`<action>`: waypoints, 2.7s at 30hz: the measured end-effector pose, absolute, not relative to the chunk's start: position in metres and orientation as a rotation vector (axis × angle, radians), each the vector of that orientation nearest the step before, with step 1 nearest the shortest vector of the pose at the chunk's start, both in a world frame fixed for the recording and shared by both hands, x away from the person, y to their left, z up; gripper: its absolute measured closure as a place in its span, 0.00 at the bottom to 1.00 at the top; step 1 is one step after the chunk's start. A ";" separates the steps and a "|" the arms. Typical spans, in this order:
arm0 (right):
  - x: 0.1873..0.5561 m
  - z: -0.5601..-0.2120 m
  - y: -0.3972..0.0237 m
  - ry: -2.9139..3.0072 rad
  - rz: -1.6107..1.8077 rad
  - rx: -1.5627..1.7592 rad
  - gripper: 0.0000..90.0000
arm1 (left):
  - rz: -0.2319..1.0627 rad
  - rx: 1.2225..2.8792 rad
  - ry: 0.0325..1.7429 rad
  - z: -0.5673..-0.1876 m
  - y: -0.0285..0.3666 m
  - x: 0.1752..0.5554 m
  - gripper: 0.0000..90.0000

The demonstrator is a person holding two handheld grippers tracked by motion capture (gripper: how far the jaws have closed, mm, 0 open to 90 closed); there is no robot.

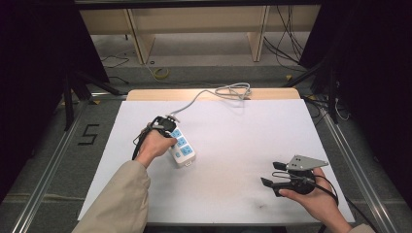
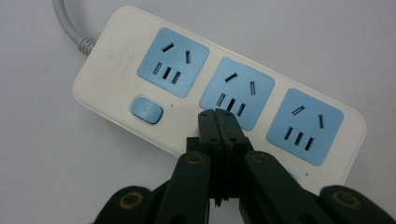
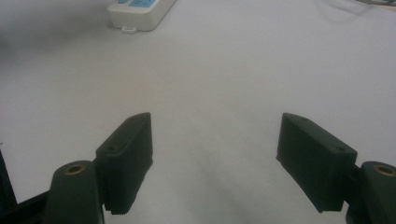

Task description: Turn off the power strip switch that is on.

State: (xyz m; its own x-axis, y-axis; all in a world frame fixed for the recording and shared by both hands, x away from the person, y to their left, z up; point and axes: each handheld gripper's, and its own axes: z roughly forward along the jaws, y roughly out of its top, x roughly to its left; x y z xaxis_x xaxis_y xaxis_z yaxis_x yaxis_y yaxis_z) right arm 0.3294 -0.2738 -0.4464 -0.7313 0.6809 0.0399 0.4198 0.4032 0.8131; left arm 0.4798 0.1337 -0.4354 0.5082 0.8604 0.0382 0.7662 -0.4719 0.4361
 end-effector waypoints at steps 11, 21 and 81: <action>0.329 -0.446 -0.274 2.363 1.241 0.954 0.30 | 0.400 2.320 1.319 -0.426 0.135 0.475 1.00; 0.329 -0.446 -0.274 2.361 1.244 0.956 0.30 | 0.442 2.252 1.252 -0.415 0.133 0.467 1.00; 0.332 -0.445 -0.277 2.344 1.247 0.967 0.30 | 0.487 1.933 0.977 -0.407 0.161 0.390 0.17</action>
State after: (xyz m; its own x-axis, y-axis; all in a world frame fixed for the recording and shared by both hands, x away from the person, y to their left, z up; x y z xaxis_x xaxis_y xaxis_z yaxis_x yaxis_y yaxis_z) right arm 0.3321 -0.2772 -0.4452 -0.7222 0.6907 0.0368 0.4165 0.3918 0.8204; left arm 0.3901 0.1606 -0.4073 0.6117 0.7899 -0.0437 0.4402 -0.2940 0.8484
